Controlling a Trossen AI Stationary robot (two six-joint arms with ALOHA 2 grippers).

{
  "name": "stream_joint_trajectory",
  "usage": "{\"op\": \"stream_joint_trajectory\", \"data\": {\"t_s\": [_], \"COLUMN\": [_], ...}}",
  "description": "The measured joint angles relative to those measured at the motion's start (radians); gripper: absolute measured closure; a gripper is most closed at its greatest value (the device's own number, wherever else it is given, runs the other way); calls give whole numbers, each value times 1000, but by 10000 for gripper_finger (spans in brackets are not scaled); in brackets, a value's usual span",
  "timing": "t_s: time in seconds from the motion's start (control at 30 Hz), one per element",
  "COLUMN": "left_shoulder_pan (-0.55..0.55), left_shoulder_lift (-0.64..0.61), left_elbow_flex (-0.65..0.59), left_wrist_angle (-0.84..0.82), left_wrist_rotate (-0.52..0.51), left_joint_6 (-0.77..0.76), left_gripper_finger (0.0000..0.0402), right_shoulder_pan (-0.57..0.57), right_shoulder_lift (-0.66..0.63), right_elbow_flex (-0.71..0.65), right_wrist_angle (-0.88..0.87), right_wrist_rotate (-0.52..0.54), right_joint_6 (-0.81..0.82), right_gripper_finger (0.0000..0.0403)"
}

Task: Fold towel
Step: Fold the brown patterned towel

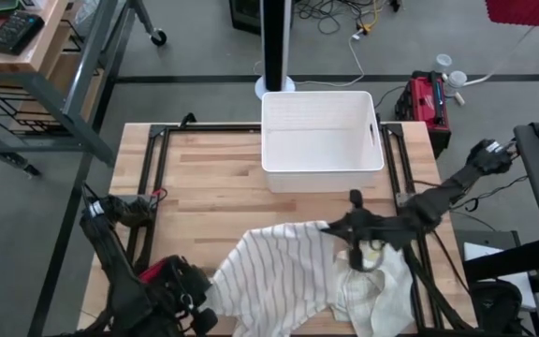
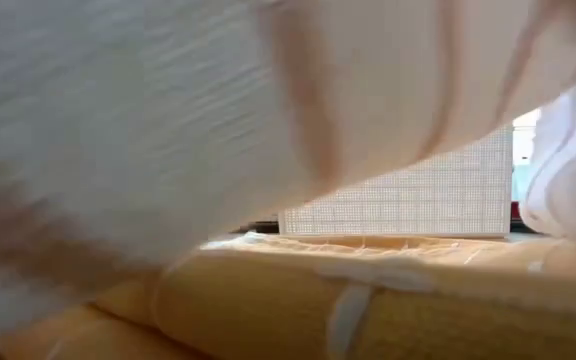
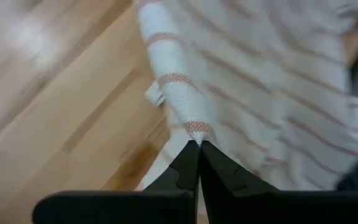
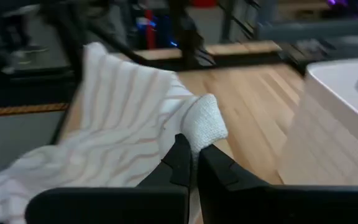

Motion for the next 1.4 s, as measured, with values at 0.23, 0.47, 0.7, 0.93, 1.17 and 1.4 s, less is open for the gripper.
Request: {"op": "stream_joint_trajectory", "data": {"t_s": [0.23, 0.47, 0.7, 0.93, 1.17, 1.4], "left_shoulder_pan": [-2, -10, -7, -5, 2, 3], "left_shoulder_lift": [-2, -37, -117, -180, -162, -73], "left_elbow_flex": [261, 391, 250, 39, -145, -252], "left_wrist_angle": [0, 3, -3, -3, 0, 83], "left_wrist_rotate": [-194, -278, -184, -103, -95, -6], "left_joint_6": [293, 487, 379, 209, 148, 93], "left_gripper_finger": [401, 401, 401, 401, 401, 401], "right_shoulder_pan": [120, 216, 298, 324, 331, 350], "right_shoulder_lift": [-102, -155, -154, -115, -24, 134], "right_elbow_flex": [27, 112, 210, 255, 153, 54], "right_wrist_angle": [110, 112, -42, -419, -454, -455], "right_wrist_rotate": [4, 23, 232, 491, 452, 327], "right_joint_6": [-173, -293, -332, -66, 149, 379], "right_gripper_finger": [403, 403, 403, 403, 403, 403]}}
